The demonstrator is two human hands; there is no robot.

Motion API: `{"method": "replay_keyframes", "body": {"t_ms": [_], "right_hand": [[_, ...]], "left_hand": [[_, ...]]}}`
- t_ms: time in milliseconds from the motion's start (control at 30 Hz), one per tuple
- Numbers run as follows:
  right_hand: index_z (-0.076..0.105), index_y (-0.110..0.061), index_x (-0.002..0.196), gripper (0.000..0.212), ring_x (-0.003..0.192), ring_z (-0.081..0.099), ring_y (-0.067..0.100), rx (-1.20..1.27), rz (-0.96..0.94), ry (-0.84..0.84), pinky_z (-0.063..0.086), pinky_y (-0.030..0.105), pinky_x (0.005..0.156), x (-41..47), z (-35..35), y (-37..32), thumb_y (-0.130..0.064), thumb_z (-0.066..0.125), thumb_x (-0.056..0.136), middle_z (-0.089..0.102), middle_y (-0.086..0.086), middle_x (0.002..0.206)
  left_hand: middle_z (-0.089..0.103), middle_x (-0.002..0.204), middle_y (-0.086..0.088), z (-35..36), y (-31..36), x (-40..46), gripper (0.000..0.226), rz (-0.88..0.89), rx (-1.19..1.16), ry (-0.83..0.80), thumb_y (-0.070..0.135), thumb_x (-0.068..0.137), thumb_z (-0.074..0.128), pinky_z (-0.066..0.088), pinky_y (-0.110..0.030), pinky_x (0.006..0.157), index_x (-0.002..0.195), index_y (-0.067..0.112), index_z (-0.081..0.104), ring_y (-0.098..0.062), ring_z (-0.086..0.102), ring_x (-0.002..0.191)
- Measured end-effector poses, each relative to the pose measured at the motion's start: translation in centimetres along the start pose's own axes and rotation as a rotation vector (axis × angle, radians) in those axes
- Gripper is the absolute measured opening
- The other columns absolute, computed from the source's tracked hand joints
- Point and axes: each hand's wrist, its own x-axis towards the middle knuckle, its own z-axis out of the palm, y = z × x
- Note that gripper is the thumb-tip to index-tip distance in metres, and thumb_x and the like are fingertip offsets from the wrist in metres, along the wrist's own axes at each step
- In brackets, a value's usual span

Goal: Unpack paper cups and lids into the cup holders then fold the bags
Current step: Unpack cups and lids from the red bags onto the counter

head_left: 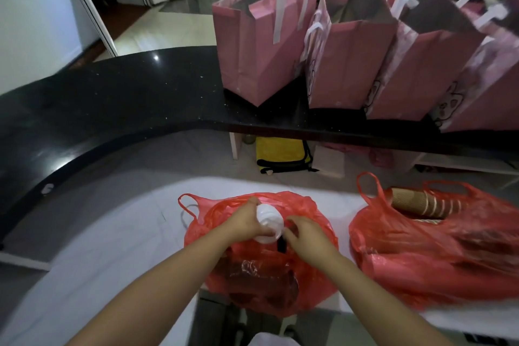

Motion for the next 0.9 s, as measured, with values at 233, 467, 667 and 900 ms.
{"method": "replay_keyframes", "body": {"t_ms": [233, 467, 667, 900], "right_hand": [[0.043, -0.034, 0.147, 0.057, 0.114, 0.067, 0.017, 0.817, 0.135, -0.201, 0.057, 0.044, 0.096, 1.6, -2.3, -2.3, -0.051, 0.062, 0.096, 0.063, -0.006, 0.133], [0.055, -0.017, 0.133, 0.045, 0.099, 0.074, 0.025, 0.85, 0.109, -0.368, 0.06, 0.045, 0.089, 2.8, 0.0, -5.8, -0.029, 0.072, 0.093, 0.068, 0.009, 0.117], [0.071, -0.01, 0.114, 0.027, 0.095, 0.075, 0.024, 0.781, 0.041, -0.613, 0.061, 0.037, 0.085, 0.1, 5.4, -11.5, -0.025, 0.074, 0.091, 0.078, 0.005, 0.1], [0.066, -0.006, 0.121, 0.037, 0.103, 0.073, 0.028, 0.666, -0.015, -0.96, 0.058, 0.039, 0.092, -7.4, 14.3, -19.5, -0.025, 0.075, 0.091, 0.075, 0.015, 0.111]], "left_hand": [[0.071, 0.112, -0.001, -3.1, 2.2, -3.7, 0.062, -0.04, -0.645, 0.139, 0.039, 0.073, 0.09, 0.061, -0.029, 0.073, 0.121, 0.022, 0.055, -0.017, 0.073, 0.095], [0.072, 0.119, -0.004, -2.1, 0.4, -10.1, 0.047, -0.158, -0.932, 0.391, 0.031, 0.087, 0.079, 0.056, -0.042, 0.098, 0.127, 0.016, 0.06, -0.023, 0.07, 0.109], [0.073, 0.112, -0.006, -0.6, -4.5, -19.6, 0.041, -0.315, -1.012, 0.645, 0.032, 0.084, 0.082, 0.061, -0.042, 0.089, 0.116, 0.013, 0.064, -0.021, 0.074, 0.098], [0.072, 0.117, -0.005, 2.4, -11.2, -33.7, 0.048, -0.447, -1.067, 0.79, 0.042, 0.086, 0.077, 0.059, -0.044, 0.093, 0.123, 0.014, 0.064, -0.022, 0.071, 0.106]]}}
